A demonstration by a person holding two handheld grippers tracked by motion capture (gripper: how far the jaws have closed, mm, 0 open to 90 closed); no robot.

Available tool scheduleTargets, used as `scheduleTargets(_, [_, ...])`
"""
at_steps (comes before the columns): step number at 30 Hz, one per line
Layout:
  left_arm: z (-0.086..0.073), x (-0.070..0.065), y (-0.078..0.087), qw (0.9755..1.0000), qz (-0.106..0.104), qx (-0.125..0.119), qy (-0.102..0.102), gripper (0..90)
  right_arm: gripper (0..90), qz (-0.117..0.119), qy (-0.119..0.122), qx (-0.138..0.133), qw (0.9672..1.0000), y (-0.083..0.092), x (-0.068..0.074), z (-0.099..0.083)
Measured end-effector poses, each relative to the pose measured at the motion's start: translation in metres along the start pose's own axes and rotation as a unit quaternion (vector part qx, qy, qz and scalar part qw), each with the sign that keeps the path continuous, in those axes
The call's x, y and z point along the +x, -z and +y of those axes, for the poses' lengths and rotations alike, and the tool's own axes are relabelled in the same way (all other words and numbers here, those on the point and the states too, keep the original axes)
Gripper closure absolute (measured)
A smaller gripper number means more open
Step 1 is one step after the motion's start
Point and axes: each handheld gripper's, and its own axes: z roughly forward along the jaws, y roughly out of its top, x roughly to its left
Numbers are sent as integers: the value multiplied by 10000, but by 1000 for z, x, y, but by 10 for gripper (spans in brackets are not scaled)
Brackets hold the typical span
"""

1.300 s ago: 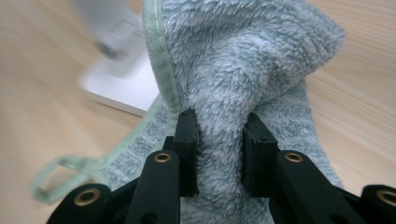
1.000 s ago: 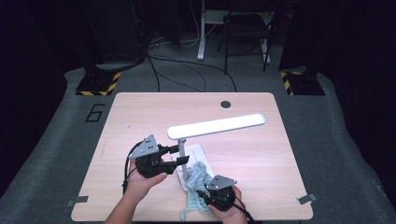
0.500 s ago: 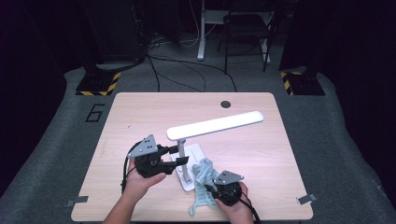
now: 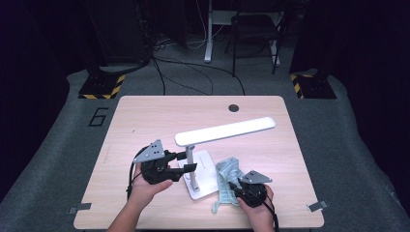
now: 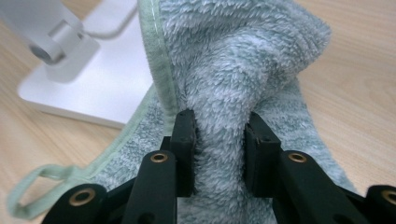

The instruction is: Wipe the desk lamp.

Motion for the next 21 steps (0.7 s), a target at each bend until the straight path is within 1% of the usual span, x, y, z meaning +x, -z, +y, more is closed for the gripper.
scheduleTargets(1, [0, -1, -1, 10000, -34, 3, 10, 499, 679, 57, 50, -62, 10000, 3, 0, 1])
scheduleTargets(2, [0, -2, -1, 10000, -70, 22, 5, 499, 672, 122, 74, -183, 9997, 6, 3, 2])
scheduleTargets(3, [0, -2, -2, 9999, -113, 22, -25, 499, 668, 157, 38, -262, 9995, 7, 6, 2])
scheduleTargets(4, [1, -2, -3, 9999, -153, 26, -27, 499, 665, 260, 111, -291, 9992, 9, 9, 4])
scheduleTargets(5, [1, -4, -3, 9998, -191, 23, 0, 498, 665, 273, 147, -388, 9988, 10, 12, 4])
scheduleTargets(7, [1, -5, -4, 9997, -252, 49, -55, 498, 663, 412, 179, -442, 9980, 11, 18, 6])
scheduleTargets(8, [1, -5, -5, 9994, -330, 73, -72, 498, 662, 482, 208, -462, 9976, 10, 21, 6])
scheduleTargets(10, [1, -6, -5, 9990, -436, 86, -70, 497, 653, 563, 225, -429, 9972, 8, 27, 6])
scheduleTargets(11, [1, -5, -5, 9987, -467, 94, -165, 497, 650, 599, 304, -419, 9969, 5, 29, 5])
scheduleTargets(15, [0, -6, -2, 9976, -660, 109, -201, 495, 631, 636, 444, -235, 9967, 0, 34, 4])
scheduleTargets(16, [0, -6, -2, 9974, -682, 107, -181, 494, 625, 648, 439, -187, 9968, -1, 35, 4])
scheduleTargets(17, [0, -6, -1, 9974, -690, 113, -168, 493, 620, 627, 444, -224, 9968, -2, 36, 3])
scheduleTargets(18, [0, -6, -1, 9973, -704, 95, -160, 491, 613, 619, 470, -189, 9968, -3, 36, 3])
scheduleTargets(20, [-1, -5, 0, 9974, -704, 77, -118, 486, 607, 660, 472, -154, 9966, -6, 37, 2])
scheduleTargets(21, [-1, -5, 0, 9975, -702, 76, -95, 482, 605, 655, 515, -135, 9964, -6, 36, 1])
